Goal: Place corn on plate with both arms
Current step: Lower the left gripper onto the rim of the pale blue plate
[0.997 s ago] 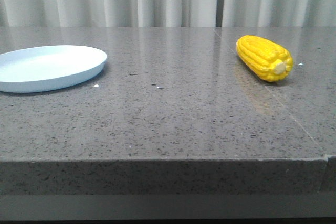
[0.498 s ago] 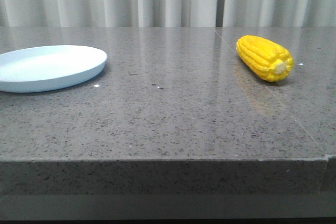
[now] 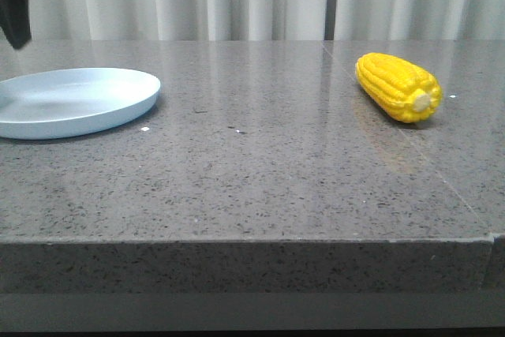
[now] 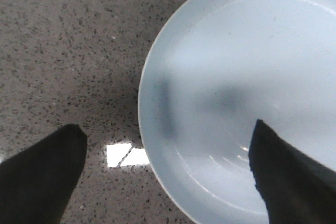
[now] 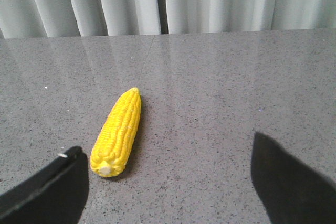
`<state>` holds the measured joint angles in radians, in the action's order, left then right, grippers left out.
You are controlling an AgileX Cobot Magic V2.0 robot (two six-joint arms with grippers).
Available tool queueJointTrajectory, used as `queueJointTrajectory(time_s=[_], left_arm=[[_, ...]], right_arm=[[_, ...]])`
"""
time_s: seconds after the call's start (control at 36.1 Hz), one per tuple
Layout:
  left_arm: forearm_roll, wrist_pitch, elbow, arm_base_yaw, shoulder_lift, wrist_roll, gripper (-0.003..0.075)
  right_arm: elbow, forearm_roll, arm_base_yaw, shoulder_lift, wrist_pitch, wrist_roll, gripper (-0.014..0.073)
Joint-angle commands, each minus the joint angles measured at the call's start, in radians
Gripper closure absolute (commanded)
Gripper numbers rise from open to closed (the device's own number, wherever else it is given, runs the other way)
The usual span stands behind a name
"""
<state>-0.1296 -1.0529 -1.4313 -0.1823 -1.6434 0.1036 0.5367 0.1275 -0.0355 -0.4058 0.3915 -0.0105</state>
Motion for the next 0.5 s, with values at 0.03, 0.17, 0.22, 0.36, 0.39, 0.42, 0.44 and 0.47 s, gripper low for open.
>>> queueJointTrajectory(time_s=[0.03, 0.17, 0.22, 0.36, 0.39, 0.42, 0.44, 0.47], left_arm=[[0.000, 0.018, -0.036, 0.005, -0.026, 0.008, 0.0121], [0.000, 0.034, -0.036, 0.005, -0.075, 0.008, 0.0121], [0.000, 0.039, -0.036, 0.005, -0.087, 0.008, 0.0121], [0.000, 0.041, -0.036, 0.005, -0.103, 0.008, 0.0121], [0.000, 0.041, -0.036, 0.005, -0.107, 0.008, 0.0121], [0.002, 0.038, -0.036, 0.005, -0.111, 0.008, 0.0121], [0.002, 0.033, -0.036, 0.005, -0.116, 0.008, 0.0121], [0.004, 0.028, -0.036, 0.005, -0.118, 0.008, 0.0121]], right_arm=[[0.034, -0.001, 0.005, -0.012, -0.086, 0.011, -0.0054], [0.034, -0.001, 0.005, -0.012, -0.086, 0.011, -0.0054], [0.034, -0.001, 0.005, -0.012, -0.087, 0.011, -0.0054], [0.034, -0.001, 0.005, -0.012, -0.087, 0.011, -0.0054], [0.034, -0.001, 0.005, -0.012, -0.087, 0.011, -0.0054], [0.034, -0.001, 0.005, -0.012, -0.087, 0.011, -0.0054], [0.034, -0.001, 0.005, -0.012, -0.087, 0.011, -0.0054], [0.034, -0.001, 0.005, -0.012, -0.087, 0.011, -0.0054]])
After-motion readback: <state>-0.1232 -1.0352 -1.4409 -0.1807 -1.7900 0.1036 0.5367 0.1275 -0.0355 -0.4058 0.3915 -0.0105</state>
